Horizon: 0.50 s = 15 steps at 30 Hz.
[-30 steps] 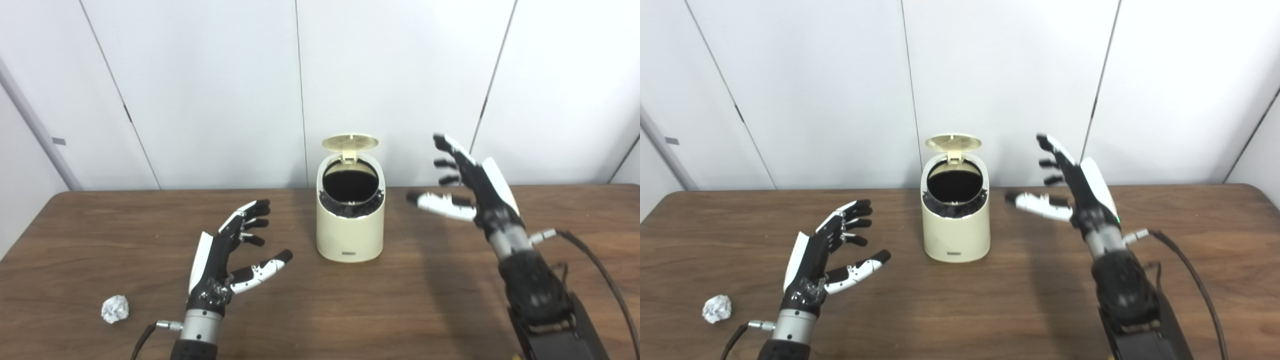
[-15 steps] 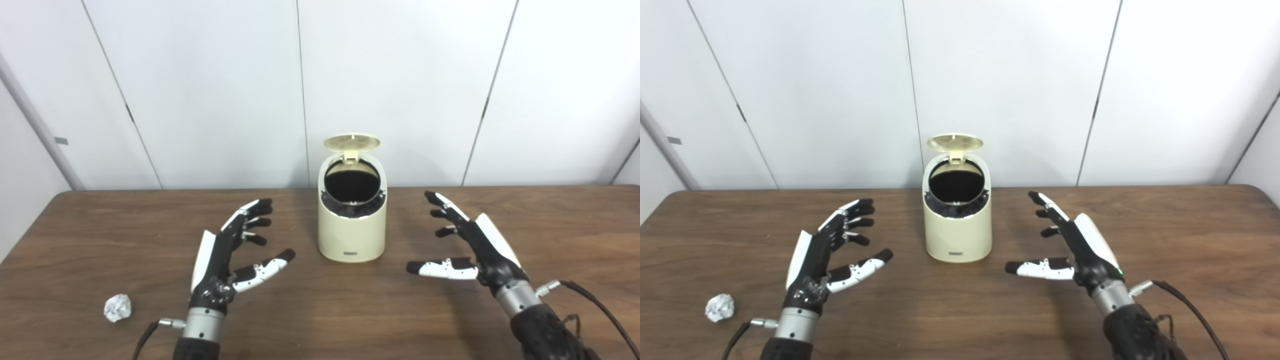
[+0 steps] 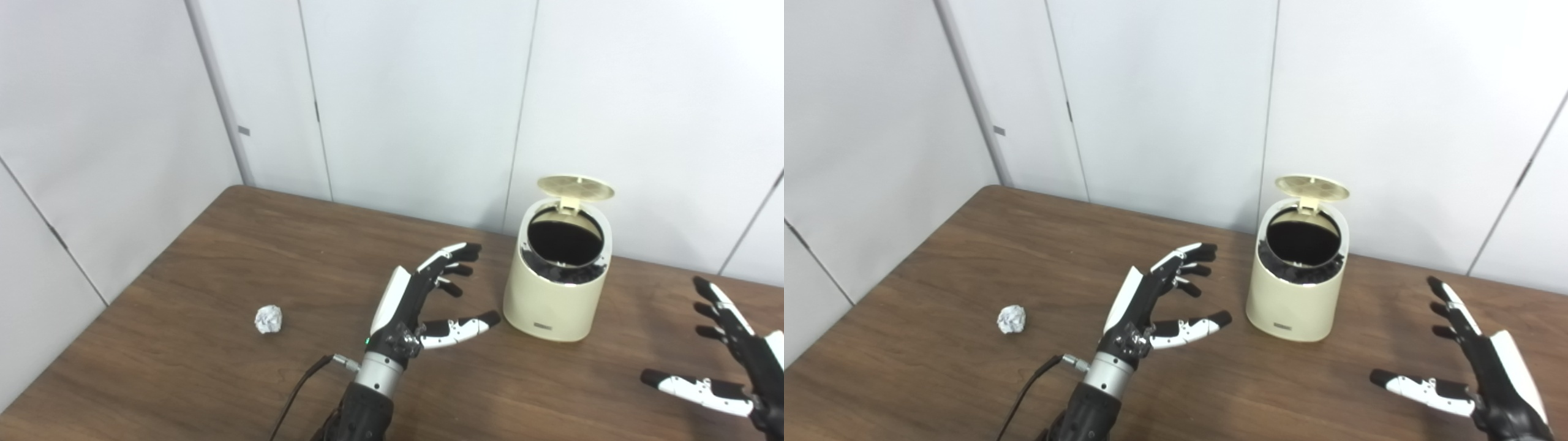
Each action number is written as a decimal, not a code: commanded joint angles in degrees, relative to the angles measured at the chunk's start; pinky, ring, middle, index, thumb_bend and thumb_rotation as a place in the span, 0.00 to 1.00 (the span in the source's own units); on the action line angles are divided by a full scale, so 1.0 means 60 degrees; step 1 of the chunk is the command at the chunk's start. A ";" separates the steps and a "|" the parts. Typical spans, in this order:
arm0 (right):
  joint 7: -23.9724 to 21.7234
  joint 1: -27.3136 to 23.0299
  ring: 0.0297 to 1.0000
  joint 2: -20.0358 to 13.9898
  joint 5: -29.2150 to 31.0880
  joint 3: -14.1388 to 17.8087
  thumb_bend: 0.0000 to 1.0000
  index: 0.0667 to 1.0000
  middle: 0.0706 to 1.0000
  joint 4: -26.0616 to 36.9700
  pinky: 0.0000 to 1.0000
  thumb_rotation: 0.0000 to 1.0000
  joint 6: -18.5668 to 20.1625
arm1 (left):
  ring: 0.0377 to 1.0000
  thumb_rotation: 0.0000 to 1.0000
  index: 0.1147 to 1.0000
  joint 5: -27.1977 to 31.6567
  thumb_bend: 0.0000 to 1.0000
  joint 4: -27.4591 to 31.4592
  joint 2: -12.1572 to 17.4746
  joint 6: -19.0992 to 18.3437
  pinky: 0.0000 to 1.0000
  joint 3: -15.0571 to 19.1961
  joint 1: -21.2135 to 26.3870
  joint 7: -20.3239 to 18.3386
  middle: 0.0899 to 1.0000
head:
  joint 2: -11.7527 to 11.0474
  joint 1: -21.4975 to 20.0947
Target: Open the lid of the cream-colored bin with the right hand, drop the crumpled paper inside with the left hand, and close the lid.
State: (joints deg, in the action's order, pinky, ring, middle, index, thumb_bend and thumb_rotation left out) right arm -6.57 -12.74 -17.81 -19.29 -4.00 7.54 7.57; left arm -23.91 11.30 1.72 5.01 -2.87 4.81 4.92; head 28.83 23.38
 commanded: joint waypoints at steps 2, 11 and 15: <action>-0.0100 -0.0357 0.90 -0.0127 -0.0006 0.0098 0.84 0.96 0.97 0.0533 0.80 0.36 0.0169 | 0.74 0.13 0.79 -0.0669 0.71 0.1190 0.0452 -0.0368 0.61 0.0283 -0.0107 -0.0018 0.77 | 0.0031 0.0028; -0.0149 -0.0491 0.88 -0.0196 -0.0027 0.0121 0.84 0.94 0.94 0.0548 0.72 0.34 0.0052 | 0.61 0.02 0.71 -0.1028 0.71 0.3387 0.2229 -0.1778 0.47 0.1494 -0.0698 -0.1226 0.71 | -0.0079 0.0386; -0.0128 -0.0536 0.87 -0.0219 -0.0046 0.0092 0.85 0.94 0.93 0.0397 0.71 0.35 -0.0136 | 0.58 0.00 0.68 -0.0700 0.70 0.3672 0.3106 -0.1957 0.46 0.2154 -0.0892 -0.1658 0.68 | -0.0104 0.0425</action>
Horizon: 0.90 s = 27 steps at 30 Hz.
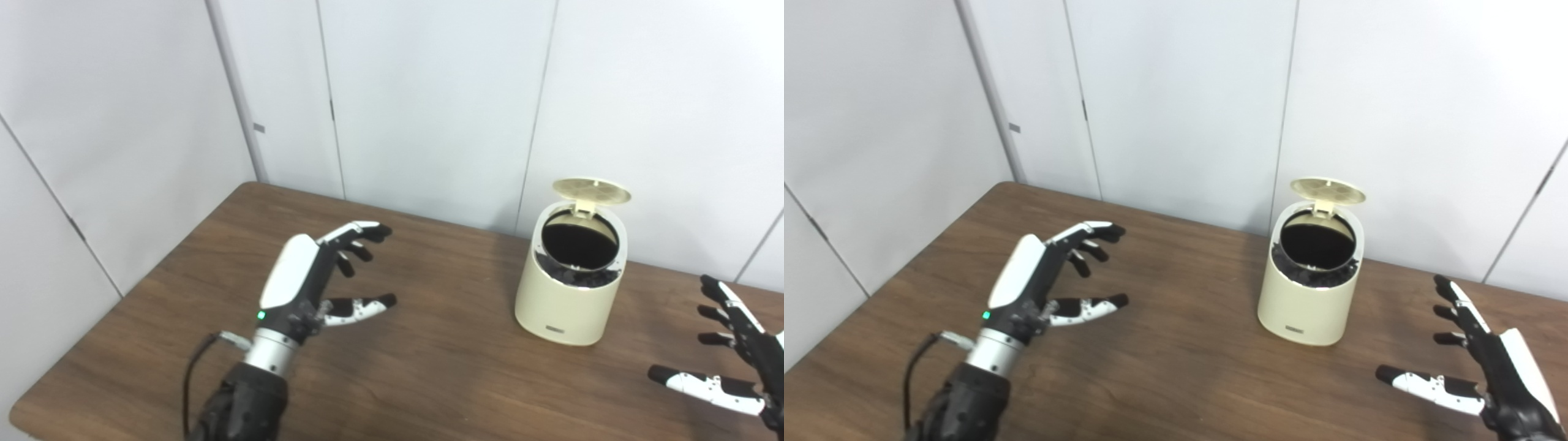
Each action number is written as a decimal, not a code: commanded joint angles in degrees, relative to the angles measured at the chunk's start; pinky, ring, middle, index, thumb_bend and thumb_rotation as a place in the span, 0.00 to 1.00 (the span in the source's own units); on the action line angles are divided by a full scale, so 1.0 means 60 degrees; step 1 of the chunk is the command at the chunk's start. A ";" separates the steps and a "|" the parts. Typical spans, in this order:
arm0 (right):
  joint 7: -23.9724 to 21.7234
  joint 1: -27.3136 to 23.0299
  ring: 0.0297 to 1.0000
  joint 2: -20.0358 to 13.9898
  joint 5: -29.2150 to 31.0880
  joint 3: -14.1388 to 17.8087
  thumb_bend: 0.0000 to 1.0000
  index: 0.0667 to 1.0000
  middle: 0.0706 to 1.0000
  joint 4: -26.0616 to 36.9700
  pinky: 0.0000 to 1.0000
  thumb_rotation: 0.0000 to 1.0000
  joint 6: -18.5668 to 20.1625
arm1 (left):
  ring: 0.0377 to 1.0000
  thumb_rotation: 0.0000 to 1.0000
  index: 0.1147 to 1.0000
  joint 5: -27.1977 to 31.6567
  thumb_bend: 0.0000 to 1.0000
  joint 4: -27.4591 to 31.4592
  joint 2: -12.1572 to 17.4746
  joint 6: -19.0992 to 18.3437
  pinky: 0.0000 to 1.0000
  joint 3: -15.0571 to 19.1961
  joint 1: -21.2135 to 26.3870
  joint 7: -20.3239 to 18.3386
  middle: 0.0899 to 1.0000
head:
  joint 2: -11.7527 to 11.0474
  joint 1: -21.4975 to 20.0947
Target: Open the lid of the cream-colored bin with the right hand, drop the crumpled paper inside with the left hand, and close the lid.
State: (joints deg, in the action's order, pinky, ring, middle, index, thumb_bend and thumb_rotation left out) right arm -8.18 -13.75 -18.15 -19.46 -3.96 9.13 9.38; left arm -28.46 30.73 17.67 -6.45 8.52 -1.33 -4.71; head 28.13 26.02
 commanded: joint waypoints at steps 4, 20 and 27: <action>0.0120 -0.0397 0.87 -0.0226 -0.0053 0.0087 0.85 0.94 0.93 0.0096 0.70 0.37 -0.0530 | 0.59 0.00 0.69 -0.0201 0.70 0.0701 0.1338 -0.0619 0.48 0.0734 -0.0023 -0.0771 0.68 | 0.0012 -0.0048; 0.0147 -0.0522 0.85 -0.0255 0.0001 0.0127 0.87 0.94 0.92 0.0071 0.64 0.42 -0.0513 | 0.66 0.00 0.72 -0.3446 0.95 -0.0130 0.3849 -0.0913 0.56 0.1219 -0.0729 -0.2015 0.71 | 0.0093 -0.0075; 0.0064 -0.0471 0.84 -0.0277 0.0026 0.0141 0.88 0.93 0.91 0.0238 0.63 0.44 -0.0353 | 0.66 0.06 0.73 -0.3734 0.99 -0.0659 0.3920 -0.0820 0.56 0.1156 -0.0711 -0.2086 0.71 | 0.0154 -0.0104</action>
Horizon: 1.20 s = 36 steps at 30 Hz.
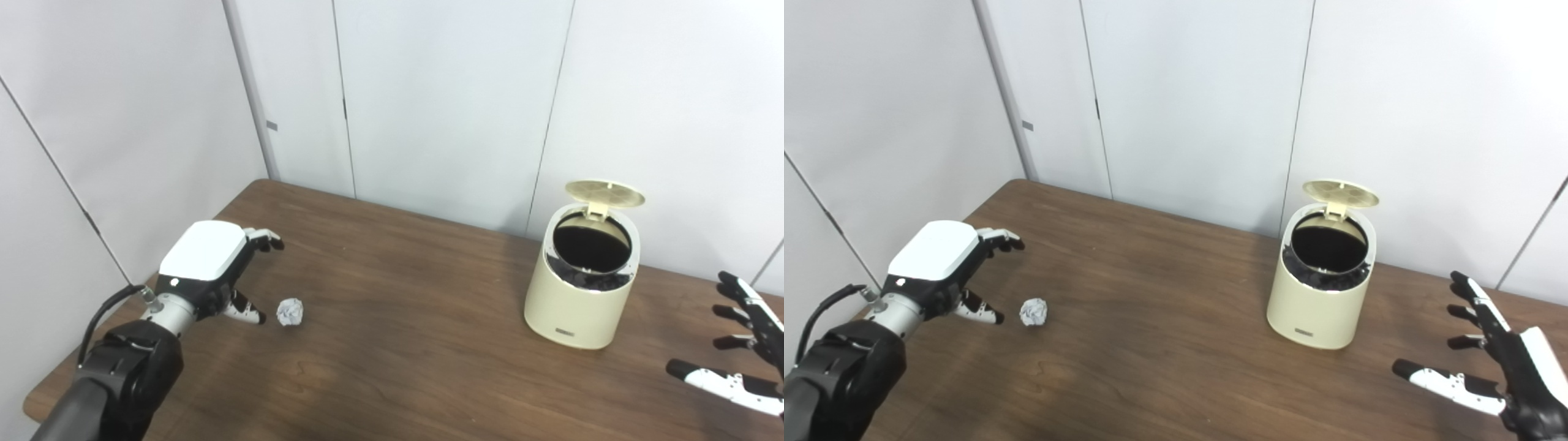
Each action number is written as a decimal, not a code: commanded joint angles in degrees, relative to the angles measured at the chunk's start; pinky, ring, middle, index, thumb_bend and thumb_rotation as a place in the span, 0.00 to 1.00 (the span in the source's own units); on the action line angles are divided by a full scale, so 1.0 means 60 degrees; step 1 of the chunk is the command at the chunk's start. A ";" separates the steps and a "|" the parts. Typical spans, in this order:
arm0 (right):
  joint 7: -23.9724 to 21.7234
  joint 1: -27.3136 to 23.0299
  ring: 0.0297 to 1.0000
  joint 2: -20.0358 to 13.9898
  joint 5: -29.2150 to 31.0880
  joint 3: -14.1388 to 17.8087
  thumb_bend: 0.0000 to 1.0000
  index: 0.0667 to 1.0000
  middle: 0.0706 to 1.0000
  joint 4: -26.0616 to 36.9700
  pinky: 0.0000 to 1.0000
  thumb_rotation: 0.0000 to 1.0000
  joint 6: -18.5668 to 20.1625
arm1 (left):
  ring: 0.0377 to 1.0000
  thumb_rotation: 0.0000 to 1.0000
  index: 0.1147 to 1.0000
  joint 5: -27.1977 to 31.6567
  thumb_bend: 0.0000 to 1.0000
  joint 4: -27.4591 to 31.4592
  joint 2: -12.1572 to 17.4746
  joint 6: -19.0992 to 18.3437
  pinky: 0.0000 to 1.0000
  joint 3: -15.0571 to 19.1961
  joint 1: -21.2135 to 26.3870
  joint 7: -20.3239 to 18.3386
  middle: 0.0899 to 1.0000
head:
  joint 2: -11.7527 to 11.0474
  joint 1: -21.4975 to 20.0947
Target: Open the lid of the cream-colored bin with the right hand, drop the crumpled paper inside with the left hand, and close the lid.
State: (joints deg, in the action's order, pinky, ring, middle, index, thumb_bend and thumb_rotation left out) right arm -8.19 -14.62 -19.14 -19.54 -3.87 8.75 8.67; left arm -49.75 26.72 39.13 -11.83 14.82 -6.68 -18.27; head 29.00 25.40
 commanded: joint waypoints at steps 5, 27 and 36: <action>0.0141 -0.0360 0.83 -0.0092 0.0102 0.0170 0.89 0.93 0.91 0.0147 0.61 0.46 -0.0390 | 0.65 0.16 0.75 -0.0883 0.95 -0.0083 0.0217 -0.0206 0.53 -0.0238 0.0307 -0.0187 0.71 | 0.0058 -0.0038; 0.0128 -0.0198 0.83 -0.0167 -0.0009 0.0198 0.88 0.93 0.91 0.0375 0.58 0.46 -0.0375 | 0.56 0.26 0.65 -0.1805 0.86 -0.1346 -0.0396 -0.0386 0.45 -0.1172 0.0784 -0.0109 0.61 | 0.0222 -0.0116; 0.0080 -0.0131 0.83 -0.0181 0.0015 0.0207 0.88 0.93 0.91 0.0430 0.59 0.47 -0.0313 | 0.62 0.27 0.65 -0.2211 0.86 -0.1798 -0.0550 -0.0565 0.49 -0.1577 0.0762 -0.0006 0.63 | 0.0261 -0.0149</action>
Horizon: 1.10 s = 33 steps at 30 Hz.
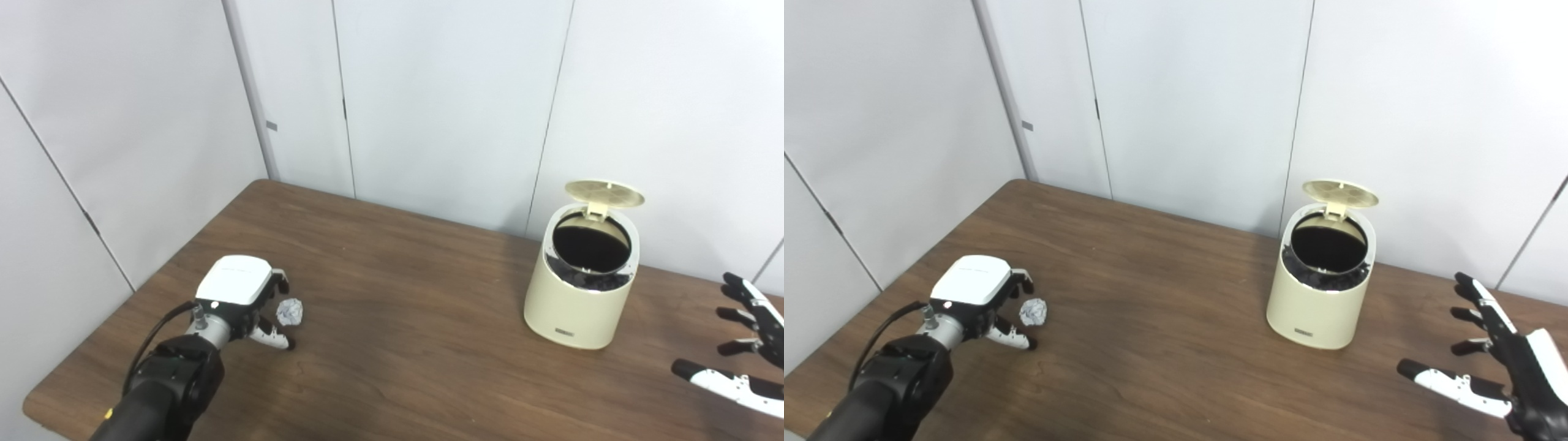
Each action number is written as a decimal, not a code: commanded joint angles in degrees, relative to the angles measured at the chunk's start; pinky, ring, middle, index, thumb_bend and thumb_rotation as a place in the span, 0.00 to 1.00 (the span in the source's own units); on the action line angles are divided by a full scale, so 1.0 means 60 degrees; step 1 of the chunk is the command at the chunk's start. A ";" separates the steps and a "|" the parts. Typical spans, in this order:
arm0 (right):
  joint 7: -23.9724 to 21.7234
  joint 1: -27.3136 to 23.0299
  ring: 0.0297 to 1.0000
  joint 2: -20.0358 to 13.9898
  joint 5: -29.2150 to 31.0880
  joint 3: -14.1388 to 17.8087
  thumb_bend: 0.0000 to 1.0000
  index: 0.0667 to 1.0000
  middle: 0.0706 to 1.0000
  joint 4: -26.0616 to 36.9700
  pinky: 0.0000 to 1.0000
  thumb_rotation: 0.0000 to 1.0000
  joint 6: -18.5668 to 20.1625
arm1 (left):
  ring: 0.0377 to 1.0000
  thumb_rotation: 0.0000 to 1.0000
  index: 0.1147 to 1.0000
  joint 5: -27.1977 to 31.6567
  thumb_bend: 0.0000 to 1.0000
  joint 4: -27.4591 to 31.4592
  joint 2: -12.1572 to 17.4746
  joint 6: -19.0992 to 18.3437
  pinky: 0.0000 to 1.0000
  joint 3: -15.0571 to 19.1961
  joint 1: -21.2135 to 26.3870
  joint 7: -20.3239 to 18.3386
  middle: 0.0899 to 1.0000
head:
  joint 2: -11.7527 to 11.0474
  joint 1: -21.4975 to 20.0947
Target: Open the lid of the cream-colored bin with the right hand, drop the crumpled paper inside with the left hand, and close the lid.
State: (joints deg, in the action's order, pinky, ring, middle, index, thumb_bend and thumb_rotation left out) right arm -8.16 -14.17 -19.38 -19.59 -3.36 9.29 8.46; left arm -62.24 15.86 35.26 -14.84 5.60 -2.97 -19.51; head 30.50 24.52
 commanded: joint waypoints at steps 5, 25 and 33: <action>0.0076 -0.0163 0.84 -0.0173 0.0042 0.0148 0.89 0.93 0.92 0.0339 0.60 0.49 -0.0327 | 0.62 0.28 0.65 -0.0303 0.84 -0.0303 0.0109 -0.0098 0.50 -0.0198 0.0126 0.0381 0.63 | 0.0023 -0.0028; 0.0062 -0.0147 0.84 -0.0187 0.0071 0.0190 0.87 0.93 0.92 0.0409 0.62 0.50 -0.0357 | 0.52 0.09 0.59 0.0946 0.80 -0.0432 -0.0008 0.0445 0.41 -0.0329 0.0045 0.1244 0.56 | 0.0173 -0.0106; 0.0035 -0.0142 0.84 -0.0191 0.0086 0.0212 0.87 0.93 0.92 0.0454 0.63 0.50 -0.0301 | 0.51 0.07 0.57 0.1121 0.79 -0.0623 -0.0022 0.0421 0.41 -0.0551 0.0111 0.1301 0.54 | 0.0219 -0.0160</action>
State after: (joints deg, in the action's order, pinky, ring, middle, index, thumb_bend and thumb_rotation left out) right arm -8.29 -13.55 -19.53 -19.52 -2.89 9.84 8.53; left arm -55.39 13.60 34.68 -12.54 3.49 -2.68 -11.30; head 31.73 23.64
